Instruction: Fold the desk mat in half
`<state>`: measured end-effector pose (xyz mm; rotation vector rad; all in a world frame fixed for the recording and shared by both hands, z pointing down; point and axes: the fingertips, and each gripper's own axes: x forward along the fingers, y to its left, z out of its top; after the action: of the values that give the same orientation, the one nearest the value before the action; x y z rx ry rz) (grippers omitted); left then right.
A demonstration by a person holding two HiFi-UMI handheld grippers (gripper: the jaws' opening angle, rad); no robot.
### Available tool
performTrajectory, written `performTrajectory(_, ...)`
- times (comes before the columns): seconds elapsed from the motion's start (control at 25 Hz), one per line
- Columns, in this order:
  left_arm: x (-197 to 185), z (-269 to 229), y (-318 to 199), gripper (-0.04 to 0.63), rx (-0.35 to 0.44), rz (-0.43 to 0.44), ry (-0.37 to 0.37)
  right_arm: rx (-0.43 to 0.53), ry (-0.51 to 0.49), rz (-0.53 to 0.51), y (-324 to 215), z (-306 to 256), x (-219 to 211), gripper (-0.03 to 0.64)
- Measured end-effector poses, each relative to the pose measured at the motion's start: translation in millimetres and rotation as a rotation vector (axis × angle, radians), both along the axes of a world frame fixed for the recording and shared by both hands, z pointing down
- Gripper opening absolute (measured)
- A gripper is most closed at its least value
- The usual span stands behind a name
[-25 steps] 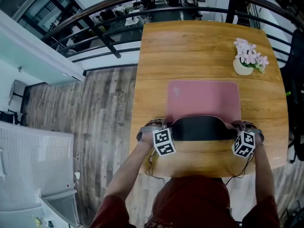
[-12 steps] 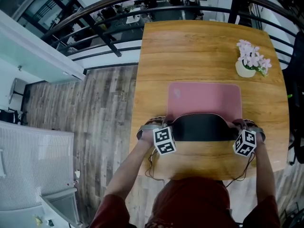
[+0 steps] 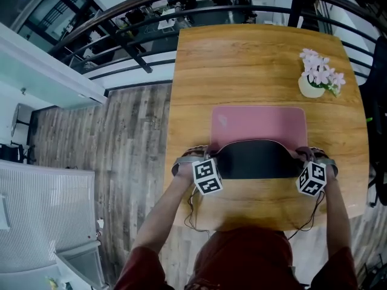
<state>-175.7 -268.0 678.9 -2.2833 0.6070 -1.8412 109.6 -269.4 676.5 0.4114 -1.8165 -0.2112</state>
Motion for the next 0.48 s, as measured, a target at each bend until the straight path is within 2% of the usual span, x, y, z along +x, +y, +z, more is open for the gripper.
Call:
performTrajectory(0.16,-2.0,-3.1,-7.1,0.035,0.002,-0.001,-0.004,0.009,-0.011,0.011,-7.3,-4.8,0.0,0.150)
performTrajectory(0.48,-2.0,-0.7,-22.7,0.035,0.009,-0.005,-0.014,0.010,-0.027,0.022,-20.3,-1.5,2.9,0.115)
